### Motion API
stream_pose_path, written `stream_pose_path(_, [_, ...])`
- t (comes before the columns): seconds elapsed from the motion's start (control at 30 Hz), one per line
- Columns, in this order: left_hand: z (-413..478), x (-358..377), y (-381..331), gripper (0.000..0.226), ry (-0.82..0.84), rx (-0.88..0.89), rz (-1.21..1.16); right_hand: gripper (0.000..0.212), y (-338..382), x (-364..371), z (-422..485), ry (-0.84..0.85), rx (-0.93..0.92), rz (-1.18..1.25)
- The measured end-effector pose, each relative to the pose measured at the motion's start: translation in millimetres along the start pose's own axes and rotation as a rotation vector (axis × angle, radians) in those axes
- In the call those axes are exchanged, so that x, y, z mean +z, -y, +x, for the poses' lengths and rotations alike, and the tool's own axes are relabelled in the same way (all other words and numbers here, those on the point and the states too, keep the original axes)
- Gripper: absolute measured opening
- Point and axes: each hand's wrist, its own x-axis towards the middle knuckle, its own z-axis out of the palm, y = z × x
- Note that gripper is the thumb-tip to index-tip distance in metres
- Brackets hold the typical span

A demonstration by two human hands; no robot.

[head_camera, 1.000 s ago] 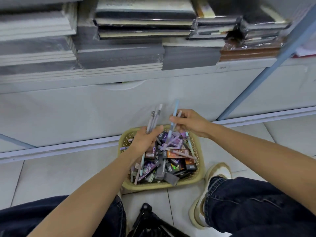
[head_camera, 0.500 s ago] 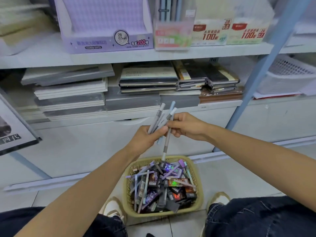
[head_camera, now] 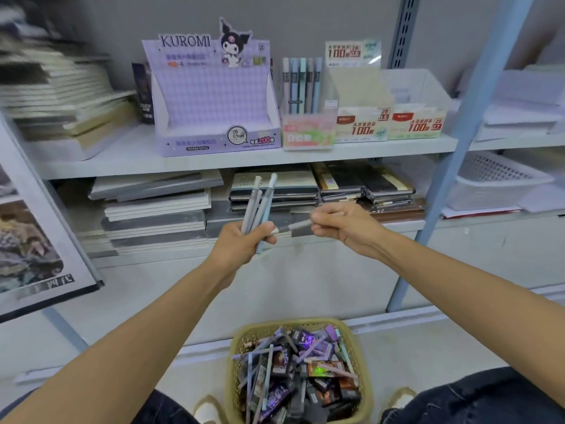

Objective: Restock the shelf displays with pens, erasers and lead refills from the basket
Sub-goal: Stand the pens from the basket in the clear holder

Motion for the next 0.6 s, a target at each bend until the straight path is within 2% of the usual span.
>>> stream_pose_path(0.13, [6.9, -5.5, -17.4, 0.022, -0.06, 0.03, -0.049, 0.03, 0.0, 7.7, -4.9, 0.171, 0.062, -0.302])
stream_pose_path(0.23, [10.6, -5.4, -28.3, 0.027, -0.036, 0.057, -0.203, 0.025, 6.0, 10.8, -5.6, 0.252, 0.015, -0.322])
stream_pose_path(0.4, [13.1, 5.1, -33.7, 0.026, -0.07, 0.124, -0.204, 0.028, 19.2, 18.2, -1.4, 0.198, -0.116, -0.335])
stream_pose_path(0.6, [15.5, 23.4, -36.1, 0.014, -0.102, 0.161, -0.169, 0.019, 20.6, 40.0, 5.5, 0.174, -0.124, -0.332])
